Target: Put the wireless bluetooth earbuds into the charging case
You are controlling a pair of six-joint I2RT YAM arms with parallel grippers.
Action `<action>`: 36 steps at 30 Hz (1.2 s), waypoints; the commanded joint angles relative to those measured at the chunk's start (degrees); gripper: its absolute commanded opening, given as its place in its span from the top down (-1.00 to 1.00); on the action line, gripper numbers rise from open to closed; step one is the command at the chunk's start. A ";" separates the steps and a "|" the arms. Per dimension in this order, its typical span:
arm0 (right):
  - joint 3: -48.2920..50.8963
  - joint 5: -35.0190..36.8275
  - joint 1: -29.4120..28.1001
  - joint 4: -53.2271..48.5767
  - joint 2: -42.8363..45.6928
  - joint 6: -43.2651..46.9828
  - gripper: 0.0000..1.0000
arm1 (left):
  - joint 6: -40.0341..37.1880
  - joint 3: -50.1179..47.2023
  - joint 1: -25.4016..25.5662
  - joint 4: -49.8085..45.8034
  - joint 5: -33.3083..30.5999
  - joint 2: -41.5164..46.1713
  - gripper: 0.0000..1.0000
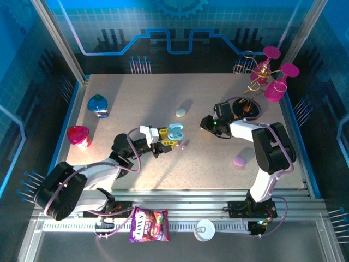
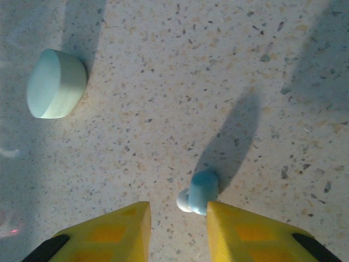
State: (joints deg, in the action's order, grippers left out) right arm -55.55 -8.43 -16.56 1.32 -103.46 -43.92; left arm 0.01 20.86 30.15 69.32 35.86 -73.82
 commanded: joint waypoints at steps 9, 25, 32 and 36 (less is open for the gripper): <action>-3.94 -1.89 0.91 -0.76 -4.83 2.13 0.41 | 0.28 1.56 -0.24 0.70 1.47 -0.26 0.34; -5.68 -6.86 1.13 0.67 -7.35 3.49 0.47 | 0.69 1.80 -0.19 0.98 1.76 -0.62 0.34; -6.42 -6.49 1.05 -0.77 -7.57 4.34 0.58 | 1.09 2.00 -0.25 1.63 2.02 -1.28 0.34; -7.02 -6.31 1.12 -1.84 -8.48 4.98 0.65 | 1.13 2.08 -0.18 1.79 2.02 -1.19 0.34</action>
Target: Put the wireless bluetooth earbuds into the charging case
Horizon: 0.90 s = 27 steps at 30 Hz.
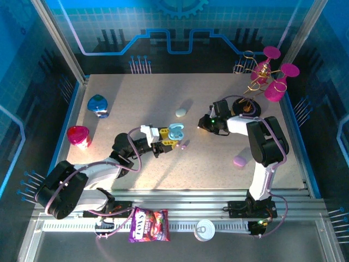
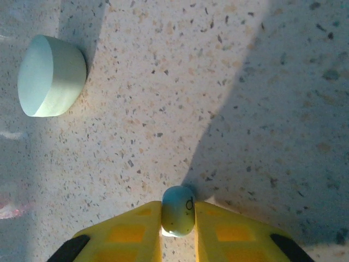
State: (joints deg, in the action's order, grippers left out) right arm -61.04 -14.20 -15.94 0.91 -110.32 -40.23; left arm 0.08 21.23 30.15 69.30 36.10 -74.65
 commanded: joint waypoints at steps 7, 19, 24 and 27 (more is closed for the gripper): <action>-0.90 -0.12 0.31 -2.43 1.90 2.45 0.66 | 0.98 1.80 -0.30 1.10 0.54 -0.74 0.34; 4.46 6.75 -3.41 -13.55 21.56 12.19 0.64 | 7.61 2.08 -3.80 4.82 -4.77 -6.03 0.37; 4.21 9.65 -7.97 -20.34 31.21 16.50 0.63 | 7.70 3.61 -4.15 -0.21 -5.47 -6.75 0.36; 1.50 11.77 -11.48 -25.77 34.25 17.90 0.63 | 7.81 4.64 -4.14 -1.39 -5.54 -7.98 0.36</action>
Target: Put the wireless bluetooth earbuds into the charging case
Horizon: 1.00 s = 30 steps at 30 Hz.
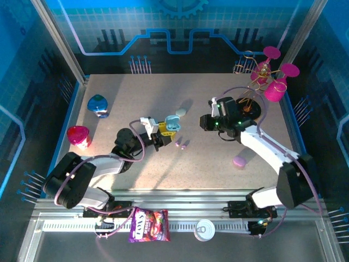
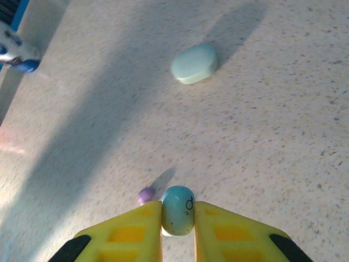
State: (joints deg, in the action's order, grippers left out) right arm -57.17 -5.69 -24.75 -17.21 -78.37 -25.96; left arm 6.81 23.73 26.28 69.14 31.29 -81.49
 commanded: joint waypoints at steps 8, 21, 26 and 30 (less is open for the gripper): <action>-9.67 3.86 -11.26 -12.50 5.24 4.86 0.62 | 1.82 3.72 -0.29 -2.26 1.20 -3.55 0.36; -15.79 4.63 -17.15 -10.87 1.08 9.40 0.62 | 1.97 3.70 -0.27 -3.46 4.67 -2.75 0.36; -16.09 5.39 -17.41 -11.32 -0.65 10.00 0.62 | 2.19 3.87 -0.27 -3.58 4.76 -1.89 0.36; -15.62 5.95 -17.36 -12.32 -1.23 10.04 0.62 | 2.08 4.05 -0.28 -4.33 4.66 -1.48 0.36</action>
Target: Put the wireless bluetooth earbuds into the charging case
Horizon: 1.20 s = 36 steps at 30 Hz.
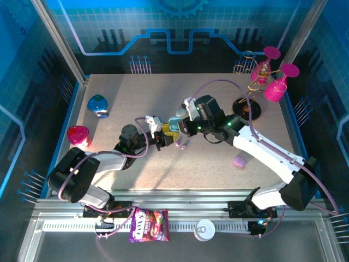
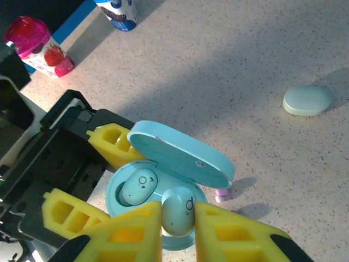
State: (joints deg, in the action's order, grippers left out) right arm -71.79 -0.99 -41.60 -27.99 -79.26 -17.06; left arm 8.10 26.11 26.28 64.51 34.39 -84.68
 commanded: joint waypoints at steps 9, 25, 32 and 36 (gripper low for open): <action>0.00 2.88 -0.33 -2.36 -0.69 1.77 0.62 | 1.64 1.50 -0.27 1.31 1.60 2.03 0.36; 0.40 -2.48 -0.36 -1.21 -1.40 1.67 0.62 | 1.74 1.77 -0.23 1.05 1.48 2.20 0.36; 0.08 -3.58 -0.48 -2.40 -1.59 2.52 0.54 | 1.69 2.02 -0.25 1.36 1.64 2.45 0.36; -0.79 -3.58 -0.66 -2.40 -1.41 2.48 0.36 | 1.73 1.89 -0.18 2.54 2.20 2.38 0.36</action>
State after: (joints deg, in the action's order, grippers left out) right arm -71.68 -3.07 -41.63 -29.17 -80.25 -15.31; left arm 9.15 26.24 26.28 64.60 35.05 -83.81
